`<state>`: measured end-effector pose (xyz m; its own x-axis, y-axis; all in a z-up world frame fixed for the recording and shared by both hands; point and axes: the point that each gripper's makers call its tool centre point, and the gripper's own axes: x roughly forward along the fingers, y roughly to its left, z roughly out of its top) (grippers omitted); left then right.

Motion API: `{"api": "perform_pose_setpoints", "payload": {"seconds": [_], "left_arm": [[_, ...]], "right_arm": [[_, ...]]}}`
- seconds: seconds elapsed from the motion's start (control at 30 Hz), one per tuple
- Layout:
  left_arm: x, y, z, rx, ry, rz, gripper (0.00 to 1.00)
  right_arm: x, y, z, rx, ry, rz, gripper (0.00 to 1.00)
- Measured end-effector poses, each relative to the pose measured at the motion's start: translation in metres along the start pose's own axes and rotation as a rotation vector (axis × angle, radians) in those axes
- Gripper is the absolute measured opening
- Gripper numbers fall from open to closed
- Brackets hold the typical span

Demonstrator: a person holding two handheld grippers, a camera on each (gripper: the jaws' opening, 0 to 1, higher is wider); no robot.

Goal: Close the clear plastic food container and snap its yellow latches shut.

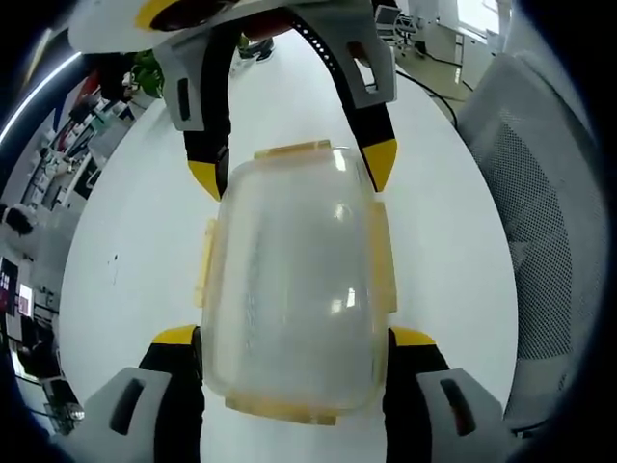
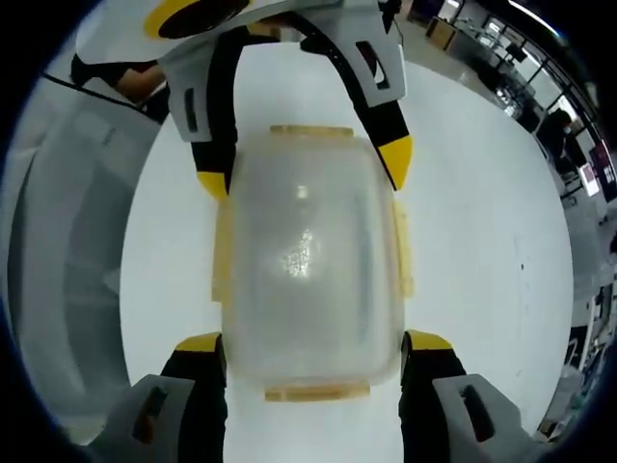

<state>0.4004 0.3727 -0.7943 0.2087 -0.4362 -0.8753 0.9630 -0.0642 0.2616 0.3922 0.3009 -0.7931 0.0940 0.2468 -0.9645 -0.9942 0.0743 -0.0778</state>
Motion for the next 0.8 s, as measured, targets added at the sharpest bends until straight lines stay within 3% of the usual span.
{"api": "perform_pose_setpoints", "payload": {"seconds": [0.8], "left_arm": [[0.007,0.021,0.000,0.017,0.005,-0.017,0.77]], "right_arm": [[0.000,-0.018,-0.001,0.030,-0.001,-0.006,0.73]]}}
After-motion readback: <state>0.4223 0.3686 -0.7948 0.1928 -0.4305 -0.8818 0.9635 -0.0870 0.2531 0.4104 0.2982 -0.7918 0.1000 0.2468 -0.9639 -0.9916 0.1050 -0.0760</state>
